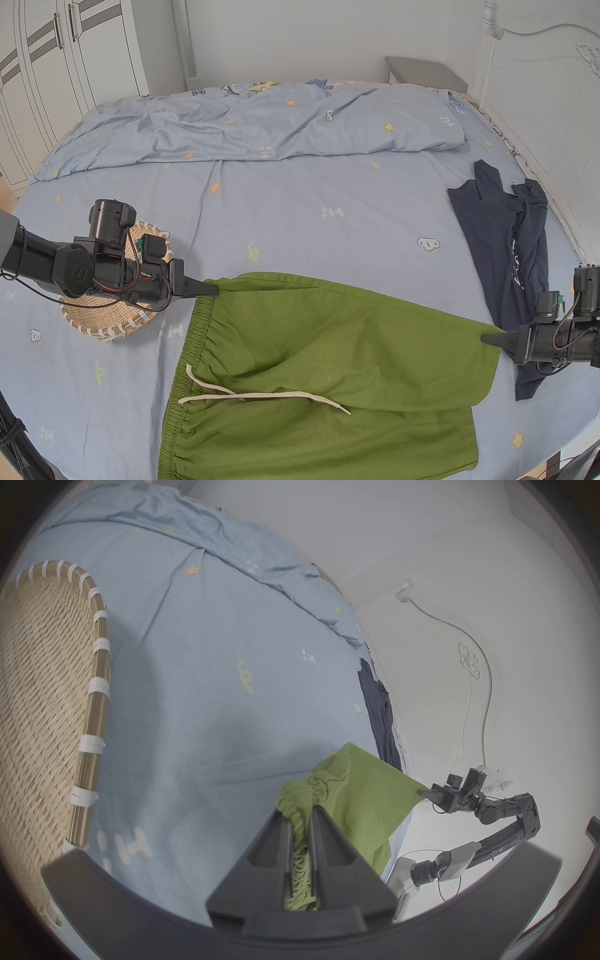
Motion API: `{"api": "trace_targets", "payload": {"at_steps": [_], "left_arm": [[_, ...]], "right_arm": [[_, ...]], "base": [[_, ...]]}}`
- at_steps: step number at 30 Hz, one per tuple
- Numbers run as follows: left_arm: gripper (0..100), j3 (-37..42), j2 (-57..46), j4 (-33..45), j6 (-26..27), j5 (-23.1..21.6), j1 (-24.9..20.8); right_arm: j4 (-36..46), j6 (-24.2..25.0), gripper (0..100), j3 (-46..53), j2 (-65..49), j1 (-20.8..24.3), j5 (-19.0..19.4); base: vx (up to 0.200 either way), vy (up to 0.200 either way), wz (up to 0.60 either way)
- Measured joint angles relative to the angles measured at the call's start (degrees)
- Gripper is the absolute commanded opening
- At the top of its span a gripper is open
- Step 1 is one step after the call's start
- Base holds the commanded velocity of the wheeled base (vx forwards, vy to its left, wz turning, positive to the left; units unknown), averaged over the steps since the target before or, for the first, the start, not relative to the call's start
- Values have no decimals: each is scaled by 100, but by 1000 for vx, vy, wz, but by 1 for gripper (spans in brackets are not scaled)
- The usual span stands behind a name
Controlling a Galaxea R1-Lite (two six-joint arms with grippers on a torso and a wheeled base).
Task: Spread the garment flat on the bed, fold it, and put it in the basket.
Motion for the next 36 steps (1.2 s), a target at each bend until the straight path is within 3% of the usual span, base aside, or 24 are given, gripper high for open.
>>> {"api": "trace_targets", "payload": {"at_steps": [8,13,19,29,36], "left_arm": [[0,45,-116,-2,0,-2,-24],[0,56,-144,-5,0,-5,-27],[0,54,-157,-5,0,-5,-27],[0,50,-166,-21,5,-2,-16],[0,127,-173,-256,2,2,15]], "right_arm": [[2155,227,0,-555,-1243,691,-87],[2909,318,0,-964,-1891,1130,-132],[3579,339,0,-1334,-2260,1353,-207],[3635,507,0,-1497,-2544,1709,-315],[3290,517,0,-1458,-2398,1577,-321]], "base": [[0,0,0],[0,0,0],[0,0,0],[0,0,0],[0,0,0]]}}
